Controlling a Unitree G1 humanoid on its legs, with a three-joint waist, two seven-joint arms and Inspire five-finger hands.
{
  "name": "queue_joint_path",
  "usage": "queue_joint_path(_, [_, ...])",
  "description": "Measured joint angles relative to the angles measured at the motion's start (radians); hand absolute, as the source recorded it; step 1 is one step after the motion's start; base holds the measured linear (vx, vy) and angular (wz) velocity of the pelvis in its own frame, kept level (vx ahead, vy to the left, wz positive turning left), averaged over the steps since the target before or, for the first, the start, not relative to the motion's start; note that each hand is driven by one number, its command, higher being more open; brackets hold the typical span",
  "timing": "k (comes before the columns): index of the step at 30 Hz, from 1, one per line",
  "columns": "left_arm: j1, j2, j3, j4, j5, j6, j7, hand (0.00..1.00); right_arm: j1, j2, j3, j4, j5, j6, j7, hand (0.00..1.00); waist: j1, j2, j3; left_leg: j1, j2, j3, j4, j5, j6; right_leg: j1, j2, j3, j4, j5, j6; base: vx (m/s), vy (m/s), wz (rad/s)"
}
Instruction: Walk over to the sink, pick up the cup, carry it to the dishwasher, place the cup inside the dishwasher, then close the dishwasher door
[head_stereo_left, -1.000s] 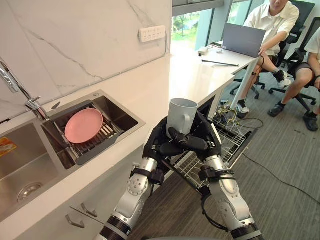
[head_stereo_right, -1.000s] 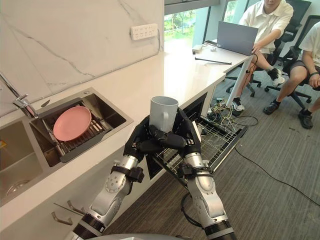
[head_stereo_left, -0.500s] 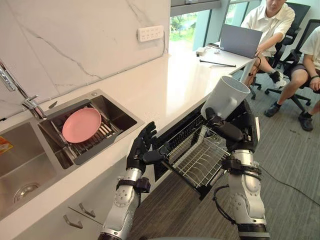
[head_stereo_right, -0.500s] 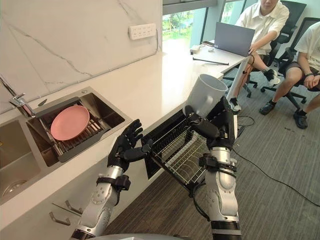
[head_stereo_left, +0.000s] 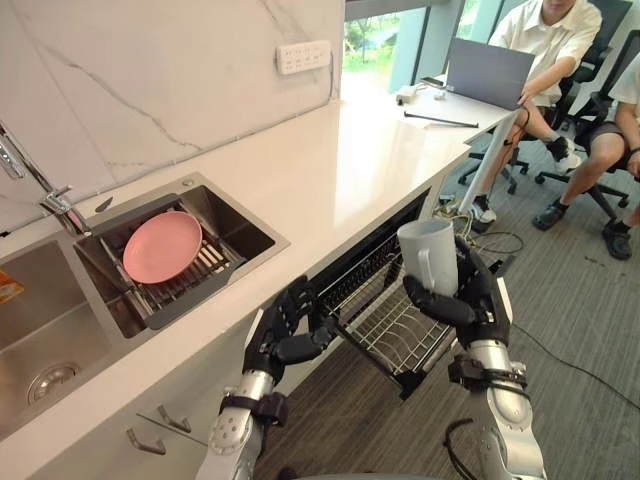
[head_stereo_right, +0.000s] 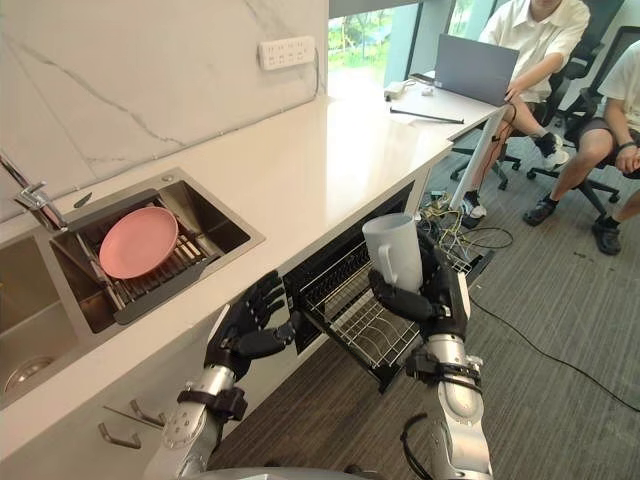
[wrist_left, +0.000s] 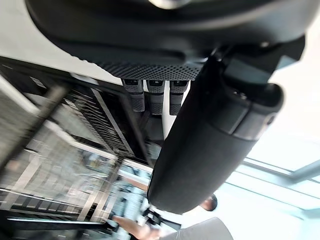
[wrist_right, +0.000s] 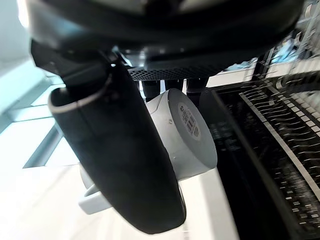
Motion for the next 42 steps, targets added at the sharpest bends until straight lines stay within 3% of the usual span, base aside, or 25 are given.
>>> queue_joint_path(8, [0.003,0.069,0.064,0.185,0.064,0.016,-0.018,0.9,-0.09,-0.115,-0.004,0.191,-0.081,0.012,-0.032,0.3,0.021,0.002,0.112,-0.079,0.001,-0.028,0.006,0.03,0.003,-0.072,0.001,-0.036,0.025,0.008,-0.006,-0.02,-0.007,0.14])
queue_joint_path(14, [-0.103,0.072,0.108,0.311,0.1,0.014,0.014,0.9,-0.267,-0.159,-0.006,0.276,-0.082,0.016,-0.078,0.3,0.028,0.009,0.224,-0.169,-0.001,-0.052,0.055,0.041,0.007,-0.15,0.0,-0.059,0.072,0.009,-0.006,-0.04,-0.001,0.14])
queue_joint_path(21, [-0.182,0.07,0.151,0.382,0.1,0.002,0.089,0.9,-0.469,-0.243,-0.006,0.403,-0.082,0.019,-0.153,0.3,0.054,0.049,0.324,-0.247,-0.001,-0.075,0.097,0.042,0.007,-0.218,0.002,-0.079,0.111,0.007,-0.008,-0.06,-0.011,0.09])
queue_joint_path(25, [-0.218,0.069,0.168,0.442,0.099,-0.013,0.115,0.9,-0.587,-0.27,0.0,0.483,-0.105,0.036,-0.177,0.3,0.056,0.055,0.374,-0.27,0.0,-0.077,0.108,0.048,0.007,-0.243,0.003,-0.08,0.131,0.007,-0.008,-0.02,-0.006,0.01])
queue_joint_path(36, [-0.305,0.062,0.167,0.533,0.098,-0.032,0.146,0.9,-0.8,-0.324,0.081,0.736,-0.168,0.079,-0.186,0.3,0.089,0.069,0.414,-0.326,0.0,-0.097,0.123,0.06,0.011,-0.294,0.003,-0.095,0.149,0.006,-0.01,-0.01,-0.009,0.04])
queue_joint_path(37, [-0.312,0.061,0.167,0.533,0.098,-0.032,0.146,0.9,-0.819,-0.324,0.091,0.766,-0.184,0.081,-0.186,0.9,0.095,0.07,0.42,-0.33,0.0,-0.099,0.121,0.061,0.01,-0.298,0.003,-0.096,0.149,0.006,-0.01,0.0,0.0,0.0])
queue_joint_path(42, [-0.338,0.058,0.164,0.536,0.097,-0.032,0.15,0.9,-0.843,-0.322,0.095,0.806,-0.194,0.097,-0.186,0.9,0.108,0.071,0.42,-0.334,-0.002,-0.11,0.101,0.076,0.008,-0.305,0.002,-0.106,0.145,0.006,-0.01,0.03,-0.012,0.06])
